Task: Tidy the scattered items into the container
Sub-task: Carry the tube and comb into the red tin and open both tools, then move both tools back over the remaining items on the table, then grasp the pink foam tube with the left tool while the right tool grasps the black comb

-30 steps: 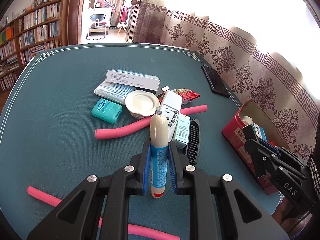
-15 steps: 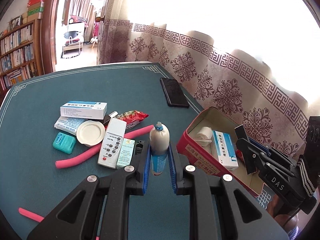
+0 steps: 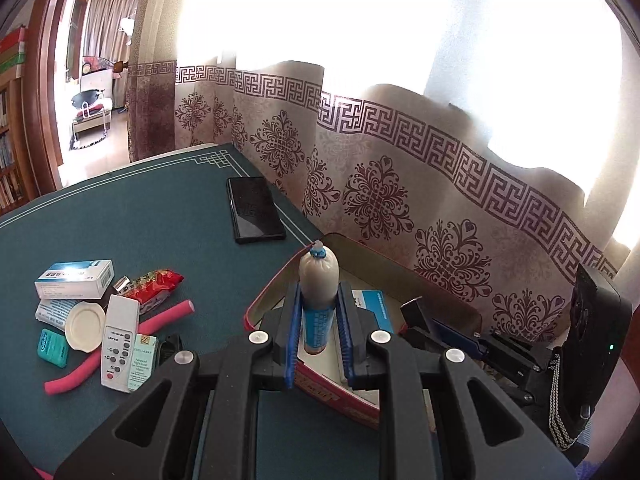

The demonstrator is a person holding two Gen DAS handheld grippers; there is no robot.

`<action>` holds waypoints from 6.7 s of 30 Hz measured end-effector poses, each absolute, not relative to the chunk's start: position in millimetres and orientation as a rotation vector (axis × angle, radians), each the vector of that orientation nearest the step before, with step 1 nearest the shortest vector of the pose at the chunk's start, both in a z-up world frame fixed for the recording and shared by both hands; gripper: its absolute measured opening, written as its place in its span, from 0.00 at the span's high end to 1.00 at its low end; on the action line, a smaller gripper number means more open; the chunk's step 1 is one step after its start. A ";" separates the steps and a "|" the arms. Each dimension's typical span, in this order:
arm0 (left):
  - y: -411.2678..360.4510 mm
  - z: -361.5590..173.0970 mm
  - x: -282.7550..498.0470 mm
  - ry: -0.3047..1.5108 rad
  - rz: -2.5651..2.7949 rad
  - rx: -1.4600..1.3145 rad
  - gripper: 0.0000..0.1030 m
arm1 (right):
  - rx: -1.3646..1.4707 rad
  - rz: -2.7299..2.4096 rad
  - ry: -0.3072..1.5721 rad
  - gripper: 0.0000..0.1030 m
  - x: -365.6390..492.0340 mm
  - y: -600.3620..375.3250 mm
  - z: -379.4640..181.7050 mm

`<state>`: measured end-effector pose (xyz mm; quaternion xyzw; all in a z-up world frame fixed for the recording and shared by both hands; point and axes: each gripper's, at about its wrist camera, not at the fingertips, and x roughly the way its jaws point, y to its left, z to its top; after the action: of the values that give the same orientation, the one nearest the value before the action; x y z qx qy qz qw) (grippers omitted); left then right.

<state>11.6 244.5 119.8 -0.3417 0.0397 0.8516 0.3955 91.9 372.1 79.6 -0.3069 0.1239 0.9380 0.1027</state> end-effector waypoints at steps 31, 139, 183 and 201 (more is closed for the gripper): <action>244.8 90.7 -26.1 0.040 2.225 -1.007 0.36 | -0.996 2.736 0.456 0.78 80.0 380.9 64.4; 108.2 -1.7 -55.6 0.260 2.038 -1.223 0.28 | -1.472 2.867 0.377 0.54 5.2 241.2 -0.3; 96.6 -2.7 -41.0 0.315 2.240 -1.222 0.78 | -1.475 2.860 0.382 0.54 -7.4 235.7 -1.9; 51.0 54.2 -33.4 -0.062 2.263 -1.089 0.85 | -1.481 2.808 0.321 0.53 -34.8 229.9 -6.4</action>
<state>-33.4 51.0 54.2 -0.4124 -0.0233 0.8565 0.3096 -34.8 229.9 -6.4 -0.4639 0.1007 0.8798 -0.0247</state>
